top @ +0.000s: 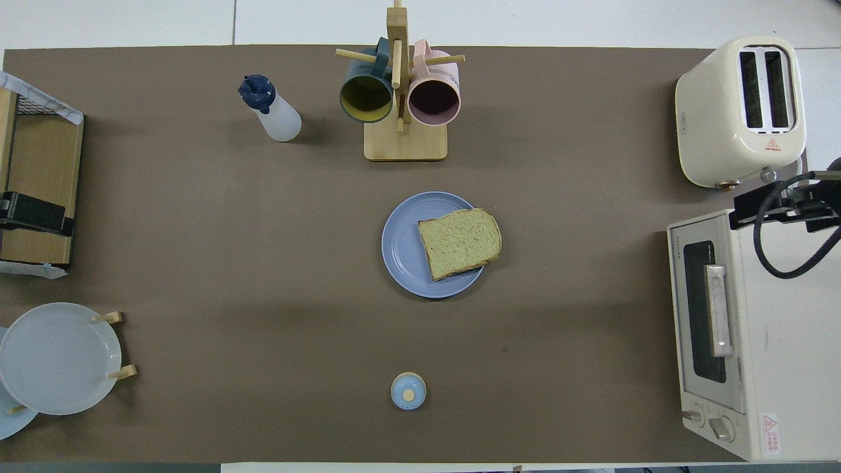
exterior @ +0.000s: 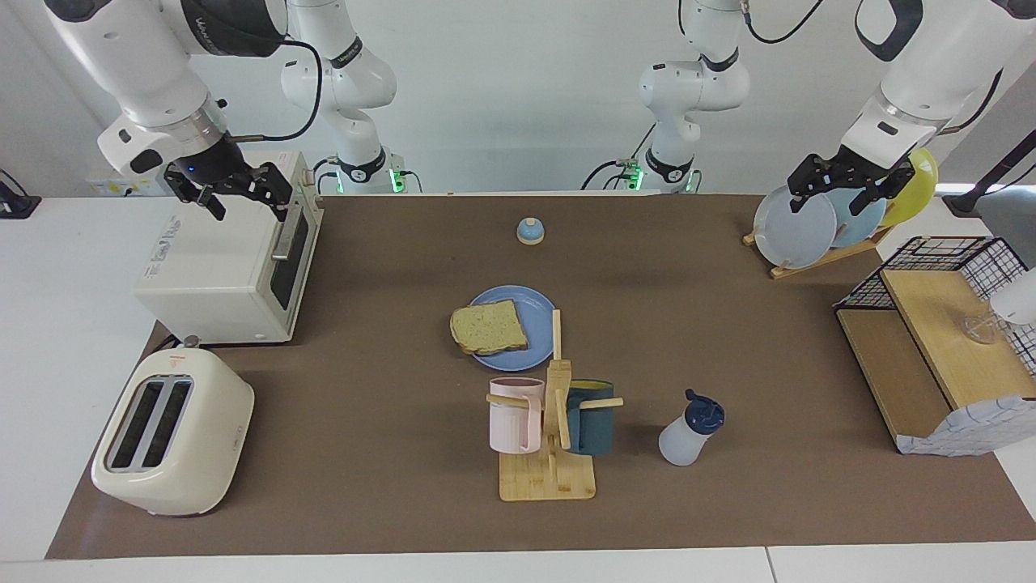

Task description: Put bread on plate and add seasoning

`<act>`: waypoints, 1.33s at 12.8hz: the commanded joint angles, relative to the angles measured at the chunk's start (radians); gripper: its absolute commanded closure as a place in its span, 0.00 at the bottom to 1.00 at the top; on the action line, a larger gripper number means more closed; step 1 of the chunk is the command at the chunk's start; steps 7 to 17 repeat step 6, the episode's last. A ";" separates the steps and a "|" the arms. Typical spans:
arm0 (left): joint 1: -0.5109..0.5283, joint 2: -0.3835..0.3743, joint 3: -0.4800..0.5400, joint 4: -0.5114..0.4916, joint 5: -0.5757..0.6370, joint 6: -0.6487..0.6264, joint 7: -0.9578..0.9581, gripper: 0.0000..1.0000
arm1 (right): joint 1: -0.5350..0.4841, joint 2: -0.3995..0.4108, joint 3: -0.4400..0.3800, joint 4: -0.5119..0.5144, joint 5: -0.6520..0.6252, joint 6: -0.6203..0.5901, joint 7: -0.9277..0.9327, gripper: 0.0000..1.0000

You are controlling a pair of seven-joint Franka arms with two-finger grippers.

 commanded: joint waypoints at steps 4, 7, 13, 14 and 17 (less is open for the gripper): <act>0.014 0.014 -0.013 0.004 -0.016 0.019 0.044 0.00 | -0.009 -0.011 0.005 -0.011 0.015 0.002 -0.007 0.00; 0.016 0.012 -0.016 0.004 -0.016 0.019 0.042 0.00 | -0.009 -0.011 0.005 -0.011 0.015 0.002 -0.007 0.00; 0.016 0.012 -0.016 0.004 -0.016 0.019 0.042 0.00 | -0.009 -0.011 0.005 -0.011 0.015 0.002 -0.007 0.00; 0.016 0.012 -0.016 0.004 -0.016 0.019 0.042 0.00 | -0.009 -0.011 0.005 -0.011 0.015 0.002 -0.007 0.00; 0.016 0.012 -0.016 0.004 -0.016 0.019 0.042 0.00 | -0.009 -0.011 0.005 -0.011 0.015 0.002 -0.007 0.00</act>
